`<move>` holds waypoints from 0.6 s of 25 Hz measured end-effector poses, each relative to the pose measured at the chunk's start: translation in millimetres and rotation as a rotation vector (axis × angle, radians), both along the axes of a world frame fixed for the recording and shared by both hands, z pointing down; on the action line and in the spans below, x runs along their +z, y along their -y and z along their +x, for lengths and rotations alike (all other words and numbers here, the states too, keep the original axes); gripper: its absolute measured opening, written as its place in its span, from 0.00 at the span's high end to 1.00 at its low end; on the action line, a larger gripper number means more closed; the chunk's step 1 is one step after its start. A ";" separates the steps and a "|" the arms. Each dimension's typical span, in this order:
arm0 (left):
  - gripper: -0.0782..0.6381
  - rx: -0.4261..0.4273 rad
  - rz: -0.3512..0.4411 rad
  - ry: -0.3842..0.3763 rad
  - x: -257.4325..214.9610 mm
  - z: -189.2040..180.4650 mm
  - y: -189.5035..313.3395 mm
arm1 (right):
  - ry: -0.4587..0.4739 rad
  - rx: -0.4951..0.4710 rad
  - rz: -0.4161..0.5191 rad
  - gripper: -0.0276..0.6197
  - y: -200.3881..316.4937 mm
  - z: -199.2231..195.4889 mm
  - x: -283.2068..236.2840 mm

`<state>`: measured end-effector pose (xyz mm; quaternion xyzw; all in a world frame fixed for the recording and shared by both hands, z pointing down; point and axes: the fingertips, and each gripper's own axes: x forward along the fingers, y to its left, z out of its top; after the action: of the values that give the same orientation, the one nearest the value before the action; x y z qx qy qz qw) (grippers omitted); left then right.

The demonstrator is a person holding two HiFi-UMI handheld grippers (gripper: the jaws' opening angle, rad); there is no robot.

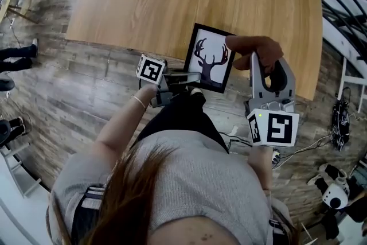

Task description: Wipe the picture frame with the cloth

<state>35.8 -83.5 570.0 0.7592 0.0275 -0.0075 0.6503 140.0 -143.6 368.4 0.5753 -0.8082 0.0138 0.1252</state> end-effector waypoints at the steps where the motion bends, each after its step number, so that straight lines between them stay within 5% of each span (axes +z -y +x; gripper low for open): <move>1: 0.87 0.005 -0.015 -0.002 3.0 0.2 -1.3 | 0.007 0.001 -0.004 0.75 1.0 0.3 1.1; 15: 0.87 0.043 -0.096 -0.043 28.1 2.2 -0.1 | 0.136 0.011 -0.065 0.75 9.1 0.2 18.1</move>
<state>38.0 -83.4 598.1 0.7260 0.0574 -0.0112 0.6852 140.2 -152.6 386.5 0.5731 -0.8107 0.0800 0.0887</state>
